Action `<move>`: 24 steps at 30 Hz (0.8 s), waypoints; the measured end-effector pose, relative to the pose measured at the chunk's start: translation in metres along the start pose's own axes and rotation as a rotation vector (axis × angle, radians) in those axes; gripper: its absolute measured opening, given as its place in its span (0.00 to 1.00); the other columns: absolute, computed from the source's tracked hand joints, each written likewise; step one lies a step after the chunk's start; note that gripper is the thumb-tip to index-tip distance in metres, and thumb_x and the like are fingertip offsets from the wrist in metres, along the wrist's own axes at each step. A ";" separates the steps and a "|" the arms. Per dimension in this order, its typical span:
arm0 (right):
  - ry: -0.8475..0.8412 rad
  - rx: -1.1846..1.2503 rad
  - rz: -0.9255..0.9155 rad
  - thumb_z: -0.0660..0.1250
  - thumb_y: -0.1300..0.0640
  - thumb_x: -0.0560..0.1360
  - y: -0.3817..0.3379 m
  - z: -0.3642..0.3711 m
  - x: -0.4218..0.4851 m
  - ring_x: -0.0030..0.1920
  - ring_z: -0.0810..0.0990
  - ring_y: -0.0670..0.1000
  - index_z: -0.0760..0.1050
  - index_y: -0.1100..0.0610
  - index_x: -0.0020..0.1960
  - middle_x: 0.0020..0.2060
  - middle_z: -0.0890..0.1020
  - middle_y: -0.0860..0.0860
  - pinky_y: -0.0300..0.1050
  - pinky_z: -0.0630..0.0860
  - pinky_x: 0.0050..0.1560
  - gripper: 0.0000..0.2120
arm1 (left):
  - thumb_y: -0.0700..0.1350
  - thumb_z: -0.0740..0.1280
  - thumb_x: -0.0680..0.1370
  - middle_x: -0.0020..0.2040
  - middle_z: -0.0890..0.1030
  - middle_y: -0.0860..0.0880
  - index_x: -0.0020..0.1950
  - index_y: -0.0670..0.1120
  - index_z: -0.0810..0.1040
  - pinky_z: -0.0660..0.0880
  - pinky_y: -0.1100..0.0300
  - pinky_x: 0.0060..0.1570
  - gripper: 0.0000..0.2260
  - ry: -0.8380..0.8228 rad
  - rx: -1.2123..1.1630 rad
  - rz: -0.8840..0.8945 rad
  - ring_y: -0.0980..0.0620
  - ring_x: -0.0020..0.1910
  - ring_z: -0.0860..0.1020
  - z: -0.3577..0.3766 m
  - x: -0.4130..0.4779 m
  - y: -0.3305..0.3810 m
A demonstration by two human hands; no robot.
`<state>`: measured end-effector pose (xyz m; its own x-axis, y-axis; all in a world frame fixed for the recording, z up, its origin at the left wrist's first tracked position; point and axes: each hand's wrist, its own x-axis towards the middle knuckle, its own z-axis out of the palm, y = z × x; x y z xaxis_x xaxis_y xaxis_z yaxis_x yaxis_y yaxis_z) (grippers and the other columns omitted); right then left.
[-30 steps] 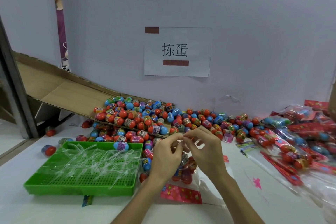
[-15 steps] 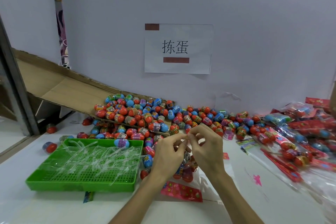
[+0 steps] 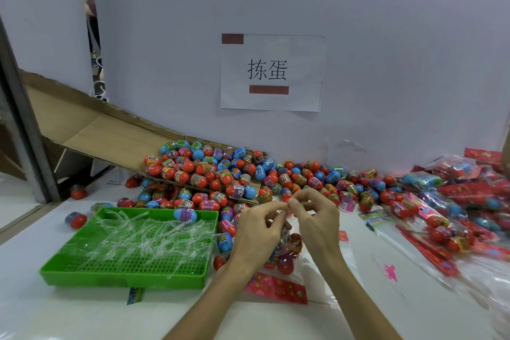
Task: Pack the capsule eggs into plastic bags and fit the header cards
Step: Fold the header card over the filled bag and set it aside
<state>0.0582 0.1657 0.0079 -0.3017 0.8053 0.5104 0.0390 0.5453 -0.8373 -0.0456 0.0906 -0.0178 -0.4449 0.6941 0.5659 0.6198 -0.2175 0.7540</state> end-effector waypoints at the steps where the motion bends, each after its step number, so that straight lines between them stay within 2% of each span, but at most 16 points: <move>1: -0.001 0.003 0.005 0.71 0.66 0.77 0.000 0.000 0.000 0.38 0.81 0.49 0.81 0.55 0.40 0.35 0.82 0.47 0.48 0.80 0.41 0.09 | 0.43 0.69 0.82 0.42 0.87 0.58 0.58 0.51 0.87 0.82 0.65 0.41 0.09 0.001 0.000 -0.004 0.60 0.40 0.85 0.000 0.000 0.000; 6: 0.000 0.026 0.031 0.70 0.65 0.77 -0.002 0.000 -0.001 0.38 0.80 0.49 0.80 0.55 0.40 0.34 0.82 0.48 0.45 0.79 0.40 0.09 | 0.43 0.69 0.82 0.42 0.87 0.58 0.58 0.51 0.87 0.84 0.58 0.43 0.09 -0.004 -0.008 -0.017 0.59 0.40 0.85 0.000 0.000 0.001; 11: -0.005 0.072 0.053 0.70 0.66 0.78 -0.004 0.000 0.000 0.38 0.80 0.53 0.80 0.57 0.40 0.34 0.81 0.50 0.48 0.80 0.41 0.09 | 0.44 0.69 0.81 0.42 0.87 0.60 0.58 0.52 0.87 0.82 0.63 0.41 0.09 0.008 0.006 -0.017 0.60 0.40 0.85 0.001 0.000 0.002; 14: -0.007 0.086 0.083 0.69 0.65 0.78 -0.003 -0.001 0.000 0.37 0.79 0.52 0.80 0.57 0.40 0.34 0.80 0.50 0.46 0.79 0.40 0.09 | 0.43 0.70 0.81 0.42 0.86 0.62 0.57 0.51 0.87 0.80 0.67 0.40 0.08 0.009 0.006 -0.024 0.61 0.40 0.84 0.000 -0.001 0.003; 17: 0.089 0.171 0.179 0.67 0.63 0.80 0.003 -0.010 0.008 0.38 0.77 0.52 0.78 0.57 0.42 0.36 0.79 0.52 0.38 0.75 0.36 0.08 | 0.40 0.70 0.81 0.39 0.86 0.58 0.54 0.50 0.87 0.75 0.71 0.34 0.08 0.018 -0.026 -0.056 0.62 0.34 0.83 0.000 -0.001 0.003; 19: 0.193 0.200 0.242 0.66 0.62 0.81 0.009 -0.020 0.017 0.39 0.78 0.53 0.79 0.57 0.46 0.38 0.80 0.53 0.39 0.73 0.36 0.06 | 0.39 0.69 0.81 0.37 0.86 0.55 0.52 0.51 0.86 0.73 0.72 0.30 0.08 0.037 -0.062 -0.088 0.62 0.32 0.82 -0.001 -0.001 0.004; 21: 0.247 0.232 0.322 0.66 0.60 0.82 0.016 -0.028 0.025 0.39 0.79 0.53 0.80 0.59 0.50 0.40 0.82 0.54 0.43 0.74 0.38 0.05 | 0.39 0.68 0.82 0.37 0.87 0.54 0.51 0.51 0.85 0.79 0.66 0.34 0.09 0.054 -0.117 -0.131 0.59 0.35 0.85 -0.001 0.000 0.004; 24: 0.281 0.423 0.513 0.66 0.59 0.82 0.024 -0.036 0.033 0.39 0.82 0.52 0.80 0.59 0.52 0.41 0.84 0.55 0.44 0.77 0.39 0.05 | 0.39 0.67 0.83 0.37 0.87 0.52 0.51 0.52 0.84 0.84 0.48 0.41 0.09 0.093 -0.217 -0.239 0.48 0.38 0.86 -0.003 0.001 0.001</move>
<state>0.0836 0.2140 0.0122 -0.0855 0.9962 0.0162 -0.2792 -0.0084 -0.9602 -0.0472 0.0893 -0.0151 -0.6243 0.6798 0.3849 0.3432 -0.2039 0.9169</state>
